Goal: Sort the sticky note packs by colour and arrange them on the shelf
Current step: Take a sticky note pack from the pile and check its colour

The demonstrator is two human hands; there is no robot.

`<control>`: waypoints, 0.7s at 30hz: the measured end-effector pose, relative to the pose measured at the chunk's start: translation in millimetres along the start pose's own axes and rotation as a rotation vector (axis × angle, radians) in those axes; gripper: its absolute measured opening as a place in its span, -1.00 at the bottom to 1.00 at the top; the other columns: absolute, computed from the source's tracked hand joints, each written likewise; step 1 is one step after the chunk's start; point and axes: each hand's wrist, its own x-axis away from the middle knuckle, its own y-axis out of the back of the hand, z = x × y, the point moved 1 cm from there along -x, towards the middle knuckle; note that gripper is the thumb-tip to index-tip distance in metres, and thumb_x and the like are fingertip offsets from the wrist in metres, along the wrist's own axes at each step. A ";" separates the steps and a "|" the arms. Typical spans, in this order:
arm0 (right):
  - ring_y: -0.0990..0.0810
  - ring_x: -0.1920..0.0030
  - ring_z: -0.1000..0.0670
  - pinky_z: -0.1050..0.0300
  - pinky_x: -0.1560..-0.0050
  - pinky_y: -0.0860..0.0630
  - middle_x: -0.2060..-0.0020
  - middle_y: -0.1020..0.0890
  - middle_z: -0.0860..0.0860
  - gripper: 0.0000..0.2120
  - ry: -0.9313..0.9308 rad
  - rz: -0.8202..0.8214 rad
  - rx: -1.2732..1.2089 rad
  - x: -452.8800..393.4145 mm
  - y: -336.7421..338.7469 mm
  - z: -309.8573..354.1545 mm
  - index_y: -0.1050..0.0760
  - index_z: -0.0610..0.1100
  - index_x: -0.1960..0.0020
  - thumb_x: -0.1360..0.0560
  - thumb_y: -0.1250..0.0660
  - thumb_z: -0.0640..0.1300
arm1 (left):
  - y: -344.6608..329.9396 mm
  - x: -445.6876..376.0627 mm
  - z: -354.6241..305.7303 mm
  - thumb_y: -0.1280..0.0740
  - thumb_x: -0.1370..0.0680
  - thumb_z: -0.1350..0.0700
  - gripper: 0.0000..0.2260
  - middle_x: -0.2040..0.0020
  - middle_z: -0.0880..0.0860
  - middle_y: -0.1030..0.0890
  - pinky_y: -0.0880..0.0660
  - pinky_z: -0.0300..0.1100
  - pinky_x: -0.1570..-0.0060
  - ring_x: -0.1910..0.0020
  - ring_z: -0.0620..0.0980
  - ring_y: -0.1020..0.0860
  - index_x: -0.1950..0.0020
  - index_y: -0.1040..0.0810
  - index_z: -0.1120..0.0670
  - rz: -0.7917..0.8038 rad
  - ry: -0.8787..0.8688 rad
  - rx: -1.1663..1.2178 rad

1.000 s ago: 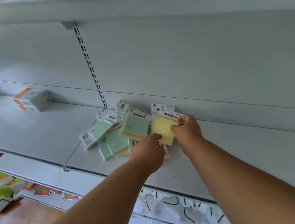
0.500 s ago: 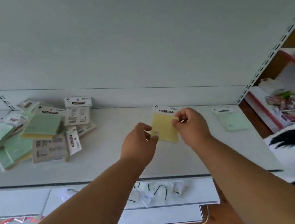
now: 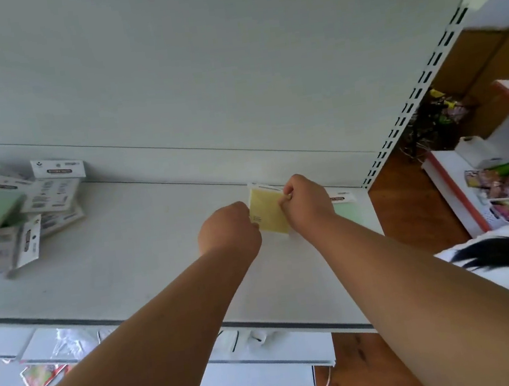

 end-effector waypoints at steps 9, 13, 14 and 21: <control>-0.53 0.02 -0.17 0.02 0.08 -0.44 0.01 -0.52 -0.10 -0.82 0.142 -0.061 0.138 13.3 -14.0 26.9 -0.45 -0.13 -0.07 -0.47 -0.29 -0.20 | 5.2 9.6 20.6 -0.27 -0.53 0.00 -0.76 -0.11 -0.01 -0.56 -0.53 -0.08 0.02 -0.05 0.06 -0.56 -0.17 -0.53 -0.01 -0.021 -0.017 0.038; -0.52 0.06 -0.08 0.11 0.13 -0.39 0.05 -0.53 -0.04 -0.85 0.280 -0.037 -0.007 29.7 -36.4 79.2 -0.45 -0.11 -0.02 -0.48 -0.32 -0.10 | 35.6 14.9 71.9 -0.27 -0.52 -0.02 -0.77 -0.08 -0.06 -0.57 -0.54 -0.10 0.02 0.00 0.01 -0.57 -0.16 -0.53 -0.07 -0.078 0.043 0.083; -0.52 0.07 -0.07 0.11 0.13 -0.41 0.06 -0.54 -0.03 -0.86 0.311 -0.025 -0.039 33.2 -45.5 97.5 -0.45 -0.11 0.00 -0.48 -0.32 -0.09 | 47.8 13.2 89.6 -0.26 -0.51 -0.01 -0.77 -0.09 -0.06 -0.58 -0.53 -0.11 0.02 -0.01 0.01 -0.57 -0.16 -0.54 -0.08 -0.103 0.067 0.095; -0.55 0.16 0.02 0.17 0.16 -0.42 0.14 -0.62 0.04 -0.91 0.373 0.068 -0.245 58.6 -125.6 258.2 -0.52 -0.09 0.04 -0.50 -0.31 -0.08 | 150.8 -4.5 248.4 -0.26 -0.51 0.05 -0.79 -0.10 -0.03 -0.59 -0.40 -0.17 0.12 -0.02 0.04 -0.56 -0.12 -0.57 -0.06 -0.246 0.138 0.086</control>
